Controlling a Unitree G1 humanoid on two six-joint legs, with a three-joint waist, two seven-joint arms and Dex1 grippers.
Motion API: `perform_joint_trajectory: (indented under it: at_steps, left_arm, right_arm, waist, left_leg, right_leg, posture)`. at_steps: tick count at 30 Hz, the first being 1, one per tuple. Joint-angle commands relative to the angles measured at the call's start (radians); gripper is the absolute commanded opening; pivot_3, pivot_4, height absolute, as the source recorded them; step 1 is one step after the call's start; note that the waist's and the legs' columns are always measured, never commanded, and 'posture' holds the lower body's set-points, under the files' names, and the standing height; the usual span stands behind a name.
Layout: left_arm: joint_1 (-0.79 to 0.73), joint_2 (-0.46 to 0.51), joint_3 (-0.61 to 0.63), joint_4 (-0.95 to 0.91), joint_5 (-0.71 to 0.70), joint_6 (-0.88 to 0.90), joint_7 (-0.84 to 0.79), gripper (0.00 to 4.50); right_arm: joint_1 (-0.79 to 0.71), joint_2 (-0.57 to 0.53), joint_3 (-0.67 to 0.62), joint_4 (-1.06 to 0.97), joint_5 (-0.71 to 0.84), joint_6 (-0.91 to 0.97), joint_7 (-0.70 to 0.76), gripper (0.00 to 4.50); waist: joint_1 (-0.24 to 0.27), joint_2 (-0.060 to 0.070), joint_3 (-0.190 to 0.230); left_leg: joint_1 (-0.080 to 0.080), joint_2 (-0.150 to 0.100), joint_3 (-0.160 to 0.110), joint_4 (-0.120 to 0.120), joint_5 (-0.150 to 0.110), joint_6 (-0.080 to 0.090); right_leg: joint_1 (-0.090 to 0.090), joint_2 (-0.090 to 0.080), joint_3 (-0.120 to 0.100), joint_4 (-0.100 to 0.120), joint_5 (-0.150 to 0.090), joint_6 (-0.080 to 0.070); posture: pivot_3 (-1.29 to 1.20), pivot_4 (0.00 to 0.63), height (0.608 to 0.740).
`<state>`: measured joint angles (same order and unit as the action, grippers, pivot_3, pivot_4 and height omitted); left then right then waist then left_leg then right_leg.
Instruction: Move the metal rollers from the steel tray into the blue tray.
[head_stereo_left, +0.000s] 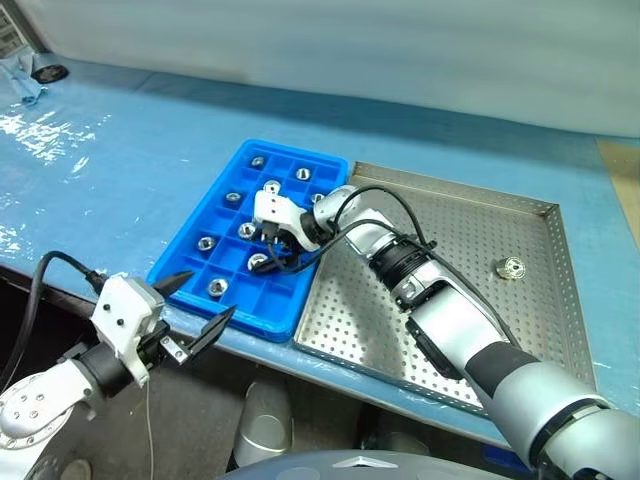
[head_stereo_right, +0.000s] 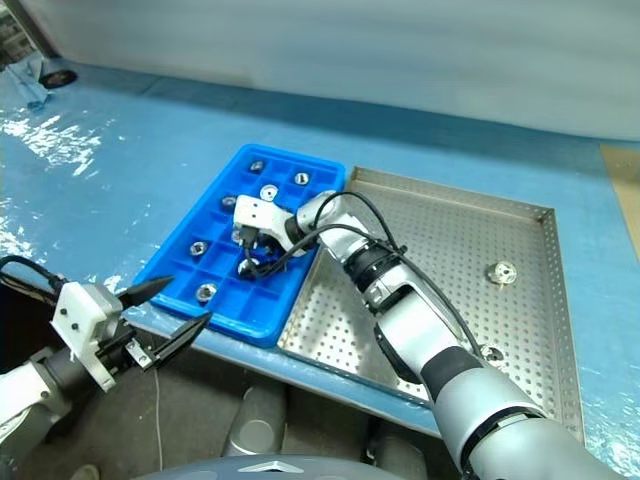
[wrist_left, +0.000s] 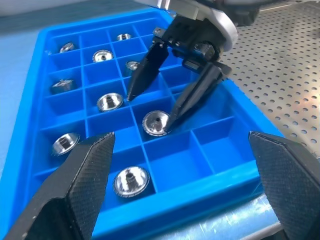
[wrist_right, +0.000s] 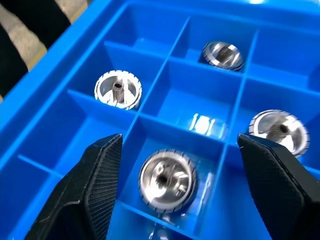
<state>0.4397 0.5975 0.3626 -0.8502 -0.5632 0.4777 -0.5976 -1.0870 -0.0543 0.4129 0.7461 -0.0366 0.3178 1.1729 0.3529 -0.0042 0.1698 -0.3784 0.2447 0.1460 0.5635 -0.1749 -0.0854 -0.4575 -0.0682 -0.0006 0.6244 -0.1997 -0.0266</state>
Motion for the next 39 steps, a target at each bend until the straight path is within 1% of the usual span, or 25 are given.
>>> perform_joint_trajectory:
  at_steps: [1,6,10,14,19,20,24,26,33,39]
  left_arm:
    - [-0.067,0.015,-0.058,0.031,0.001,-0.002,-0.012,4.50]
    - [-0.196,0.029,-0.133,0.138,0.020,-0.019,-0.053,4.50]
    - [-0.284,0.045,-0.192,0.217,0.051,-0.038,-0.097,4.50]
    - [-0.417,0.041,-0.258,0.298,0.055,-0.043,-0.143,4.50]
    - [-0.512,0.031,-0.316,0.376,0.071,-0.062,-0.193,4.50]
    - [-0.535,0.026,-0.331,0.400,0.077,-0.070,-0.205,4.50]
    - [-0.598,0.008,-0.373,0.472,0.092,-0.097,-0.244,4.50]
    - [-0.636,-0.003,-0.397,0.515,0.102,-0.115,-0.270,4.50]
    - [-0.725,-0.039,-0.447,0.621,0.133,-0.155,-0.328,4.50]
    - [-0.778,-0.074,-0.490,0.692,0.168,-0.183,-0.363,4.50]
  right_arm:
    - [-0.031,-0.043,-0.065,-0.049,0.026,0.026,-0.012,3.73]
    - [0.008,-0.142,-0.139,-0.159,0.058,0.091,-0.022,3.73]
    - [0.059,-0.222,-0.190,-0.272,0.092,0.148,-0.032,3.73]
    - [0.144,-0.327,-0.254,-0.410,0.128,0.214,-0.049,3.73]
    - [0.207,-0.421,-0.292,-0.515,0.149,0.302,-0.082,3.73]
    - [0.220,-0.443,-0.303,-0.528,0.148,0.320,-0.097,3.73]
    - [0.249,-0.496,-0.333,-0.564,0.152,0.393,-0.149,3.73]
    - [0.259,-0.517,-0.357,-0.558,0.147,0.459,-0.201,3.73]
    - [0.279,-0.565,-0.415,-0.529,0.160,0.534,-0.304,3.73]
    - [0.308,-0.623,-0.413,-0.488,0.145,0.554,-0.362,3.73]
  waist:
    - [-0.002,0.000,0.000]
    - [-0.023,0.000,0.000]
    - [-0.064,0.000,-0.001]
    - [-0.097,0.000,-0.001]
    - [-0.173,0.000,-0.001]
    - [-0.181,0.000,-0.001]
    - [-0.216,0.000,-0.001]
    - [-0.229,0.000,-0.001]
    - [-0.254,0.000,-0.001]
    - [-0.259,0.000,-0.001]
  left_leg:
    - [0.000,0.000,0.000,0.000,0.000,0.000]
    - [0.000,0.000,0.000,0.003,0.001,-0.001]
    - [-0.001,0.000,0.000,0.006,0.003,-0.005]
    - [-0.002,0.000,0.000,0.010,0.003,-0.005]
    - [0.000,-0.001,0.000,0.014,0.003,-0.005]
    - [0.000,-0.001,0.000,0.014,0.004,-0.006]
    - [0.002,-0.002,0.001,0.014,0.005,-0.008]
    - [0.002,-0.002,0.001,0.014,0.006,-0.007]
    - [0.002,-0.002,0.001,0.014,0.006,-0.007]
    - [0.003,-0.002,0.001,0.015,0.006,-0.006]
  right_leg:
    - [0.000,0.000,0.000,0.000,0.000,0.000]
    - [0.000,0.001,0.000,0.002,0.001,-0.001]
    - [0.000,0.001,0.000,0.004,0.001,-0.001]
    - [0.000,0.000,0.000,0.009,0.001,-0.001]
    - [0.000,-0.001,0.002,0.015,0.001,-0.001]
    - [0.000,-0.001,0.002,0.016,0.001,-0.001]
    - [0.000,-0.001,0.003,0.017,0.002,-0.002]
    - [0.000,-0.001,0.003,0.017,0.002,-0.003]
    - [0.000,-0.001,0.003,0.017,0.002,-0.003]
    - [0.001,-0.002,0.003,0.017,0.003,-0.003]
  posture:
    - [0.51,0.150,0.740]
    - [0.39,0.150,0.740]
    - [0.31,0.150,0.740]
    - [0.24,0.150,0.740]
    - [0.16,0.150,0.740]
    - [0.14,0.150,0.740]
    - [0.08,0.150,0.740]
    - [0.06,0.150,0.740]
    - [-0.01,0.150,0.740]
    - [-0.04,0.150,0.740]
